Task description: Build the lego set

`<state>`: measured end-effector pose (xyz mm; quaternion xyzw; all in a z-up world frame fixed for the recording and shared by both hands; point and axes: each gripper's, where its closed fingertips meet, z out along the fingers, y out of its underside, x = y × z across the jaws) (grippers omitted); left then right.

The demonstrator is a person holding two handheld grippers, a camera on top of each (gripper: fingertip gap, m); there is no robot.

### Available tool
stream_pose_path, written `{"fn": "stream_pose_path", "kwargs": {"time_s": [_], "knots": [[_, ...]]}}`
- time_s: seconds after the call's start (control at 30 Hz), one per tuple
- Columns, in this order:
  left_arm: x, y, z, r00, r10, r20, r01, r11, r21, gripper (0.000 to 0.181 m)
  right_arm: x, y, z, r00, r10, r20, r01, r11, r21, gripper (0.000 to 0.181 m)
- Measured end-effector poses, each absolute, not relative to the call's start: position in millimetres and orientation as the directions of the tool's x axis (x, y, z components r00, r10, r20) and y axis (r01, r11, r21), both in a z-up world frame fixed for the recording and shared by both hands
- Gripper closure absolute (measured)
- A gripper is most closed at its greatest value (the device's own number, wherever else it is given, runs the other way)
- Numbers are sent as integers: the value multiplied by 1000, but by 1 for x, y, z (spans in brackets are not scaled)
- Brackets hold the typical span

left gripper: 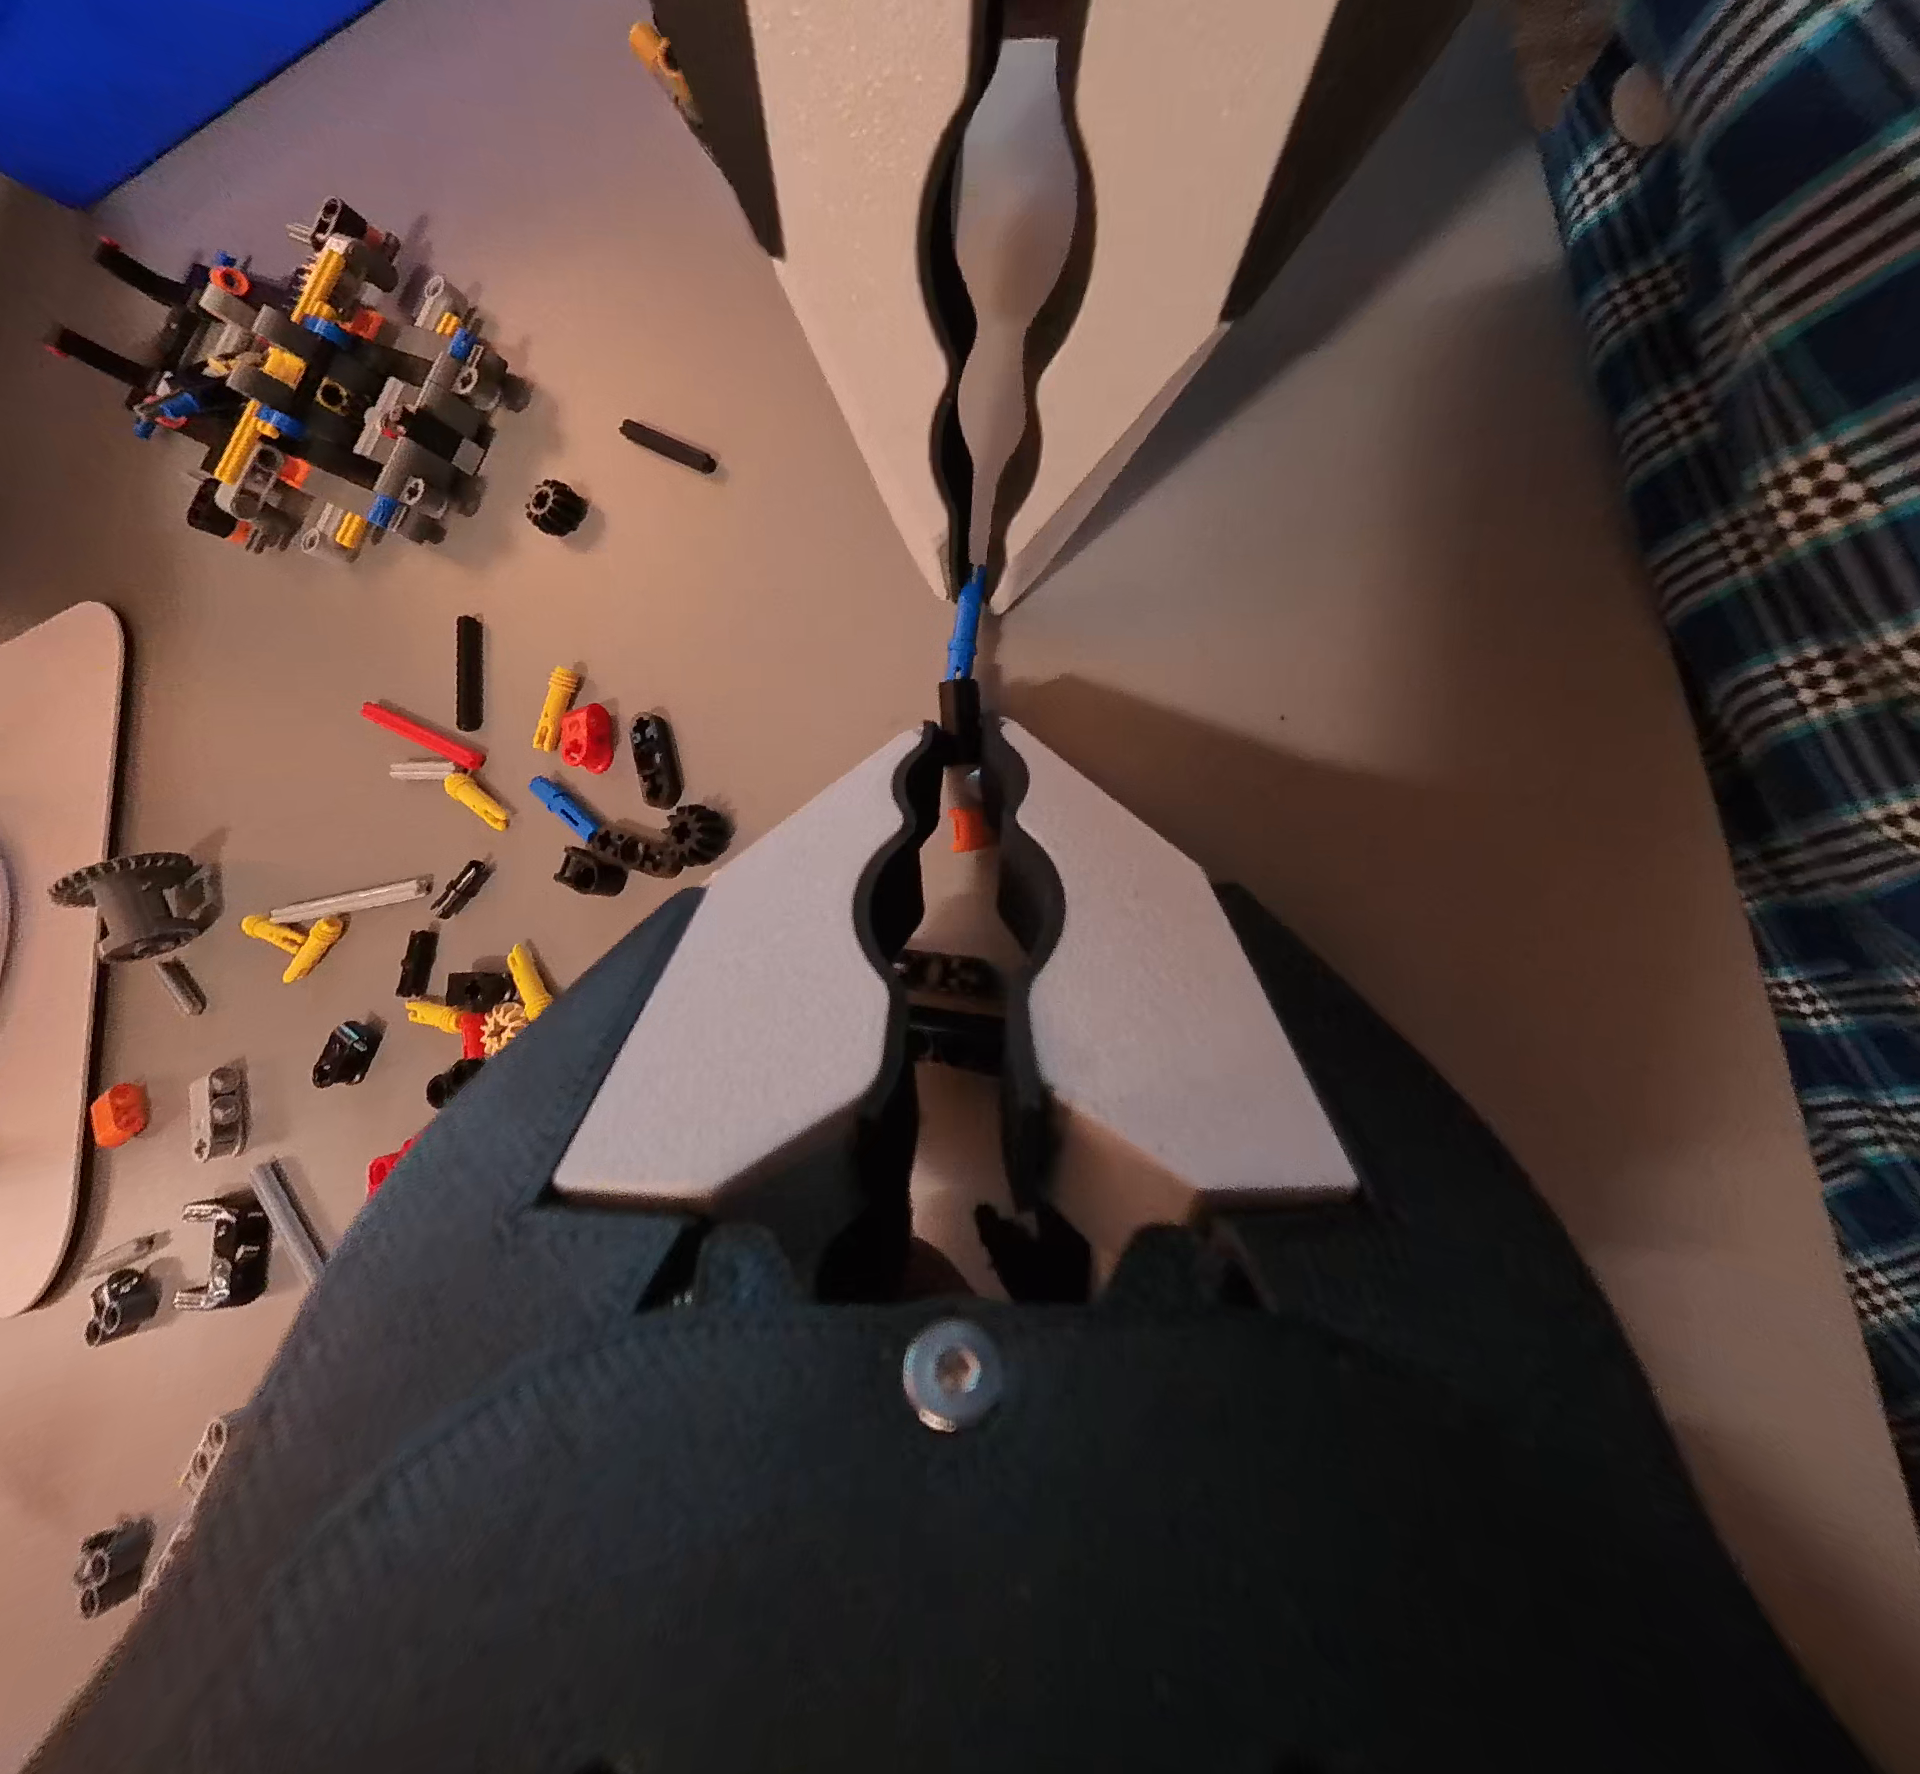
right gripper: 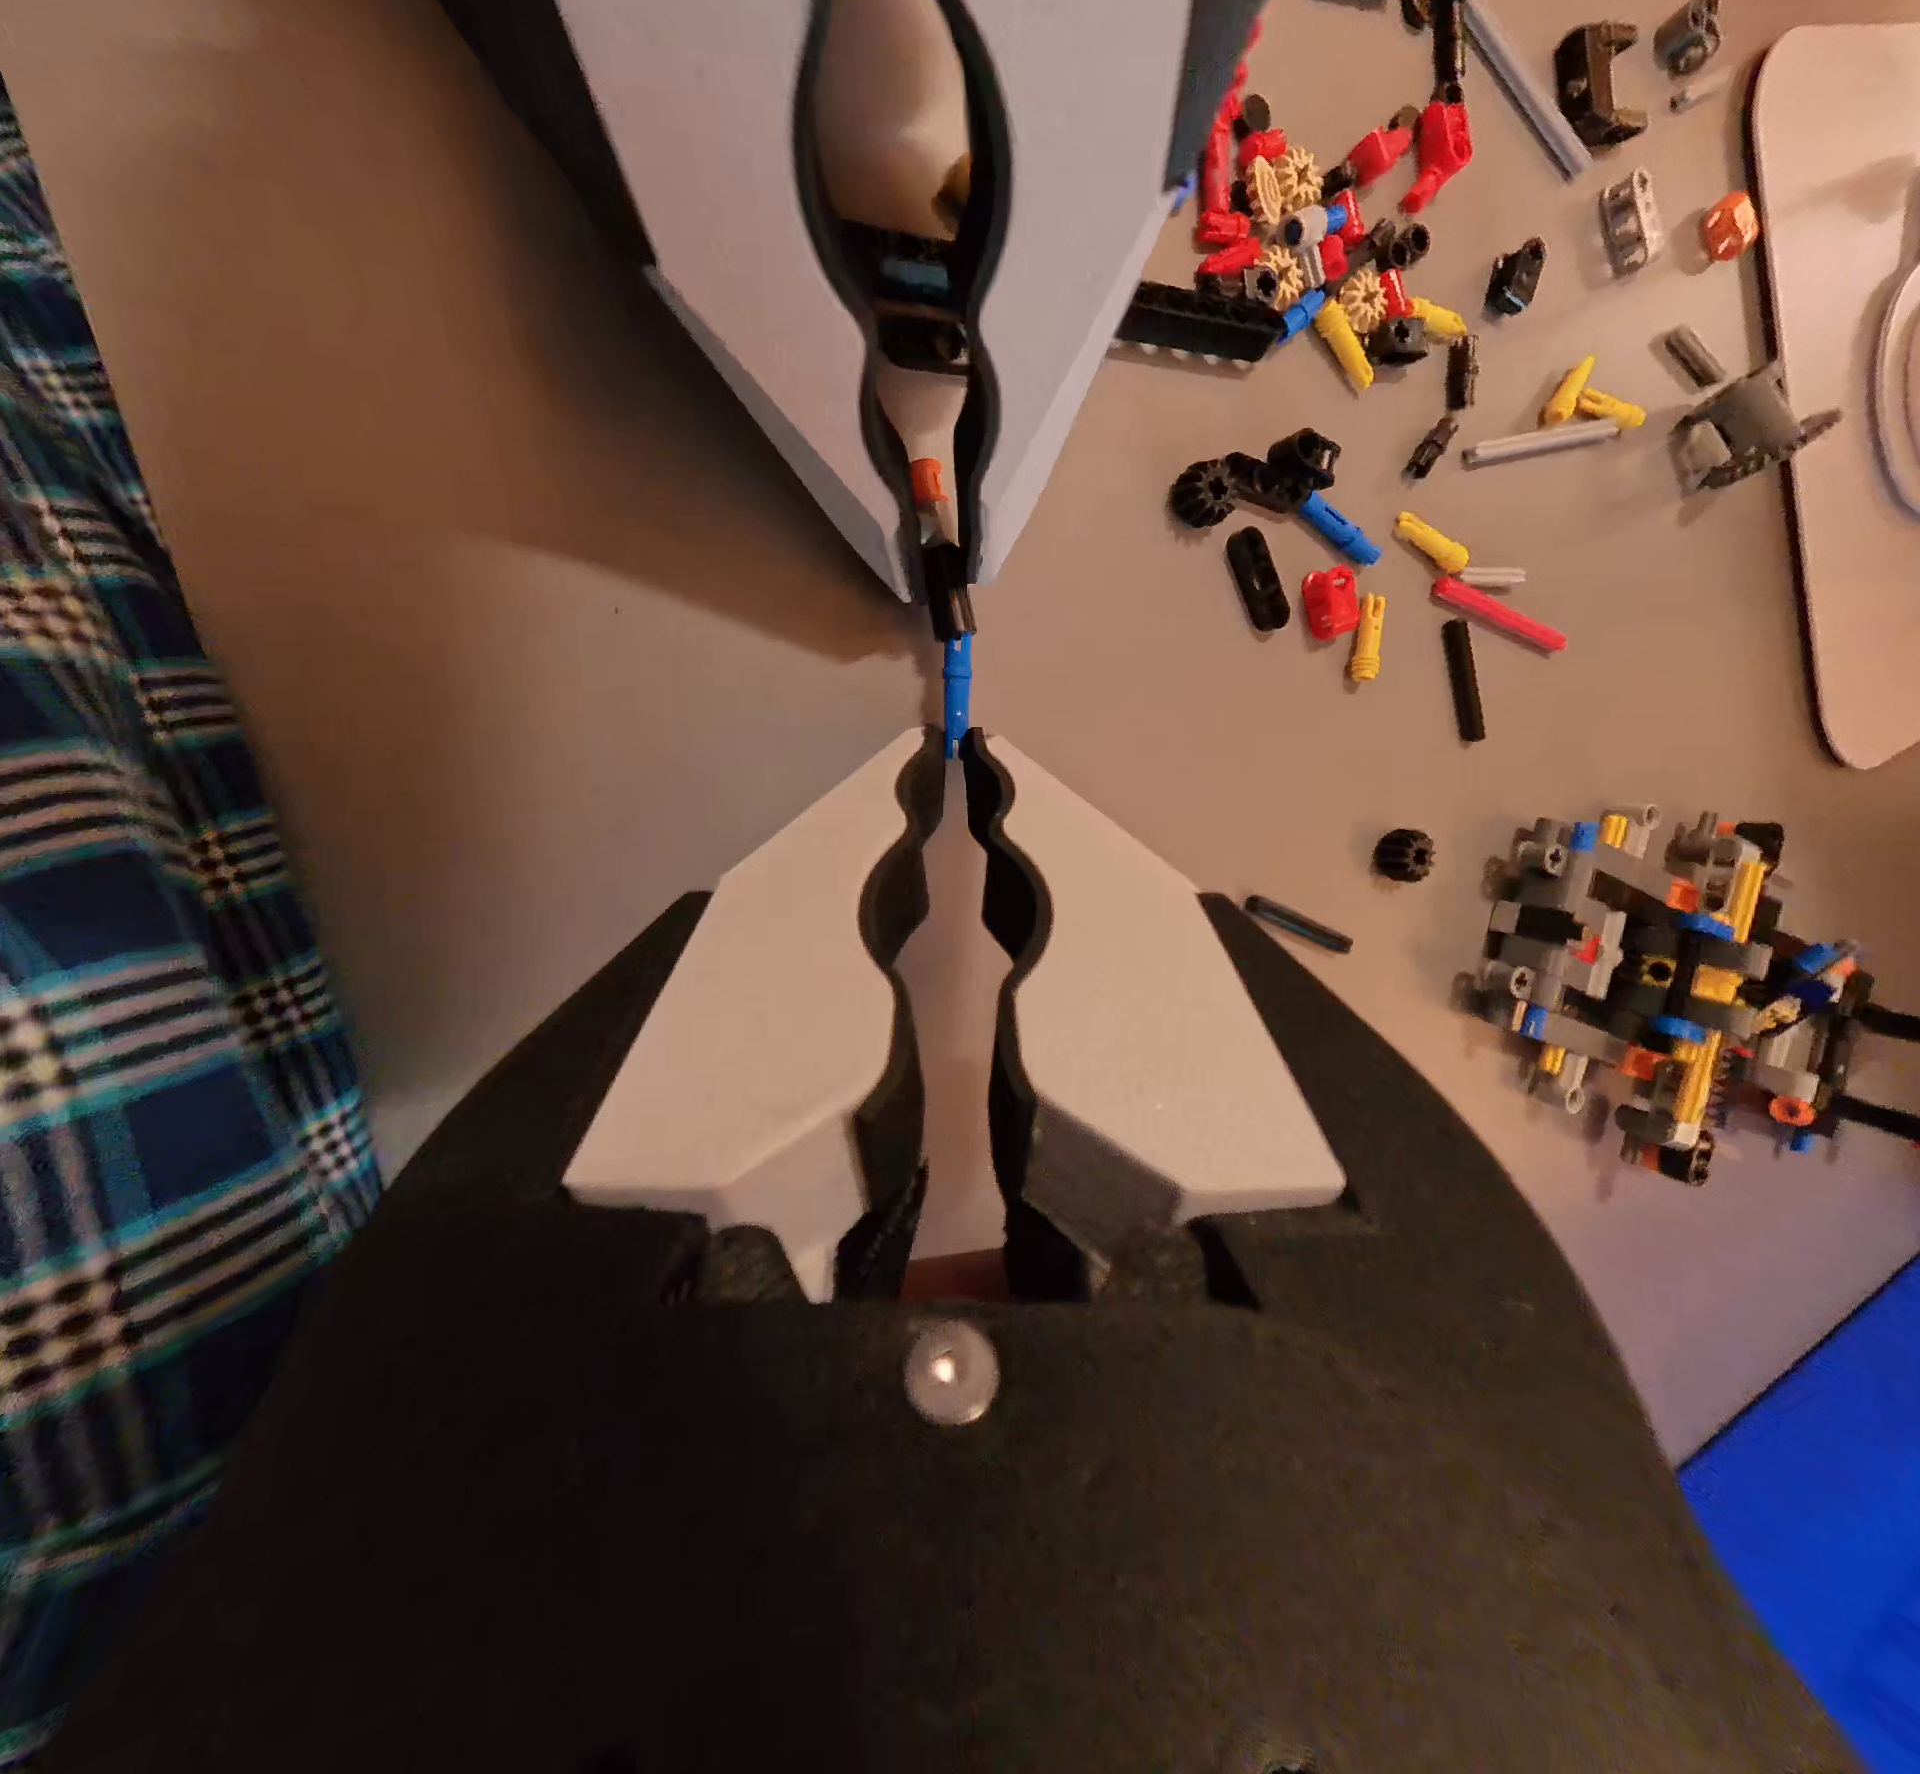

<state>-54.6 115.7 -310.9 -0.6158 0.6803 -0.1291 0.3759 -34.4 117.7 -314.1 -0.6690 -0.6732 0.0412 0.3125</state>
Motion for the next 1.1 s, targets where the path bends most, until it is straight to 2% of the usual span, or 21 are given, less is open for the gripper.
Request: {"fn": "stream_pose_path", "kwargs": {"time_s": [0.13, 0.43, 0.87, 1.1], "knots": [[-56, 114, -313, -6, -933, -359, -746, 244, -619, 177, -36, 117, -314, 17, 915, 404, 870, 185, -456, 180], [-56, 112, -312, -39, -945, -324, -707, 255, -660, 177, -36, 116, -314, -85, 916, 393, 842, 277, -462, 180], [-57, 111, -313, -51, -961, -272, -687, 231, -689, 176, -37, 116, -315, -178, 957, 230, 847, 268, -459, 180], [-57, 111, -313, -50, -963, -265, -688, 225, -689, 176, -39, 118, -315, -166, 958, 234, 856, 257, -448, 180]]}}
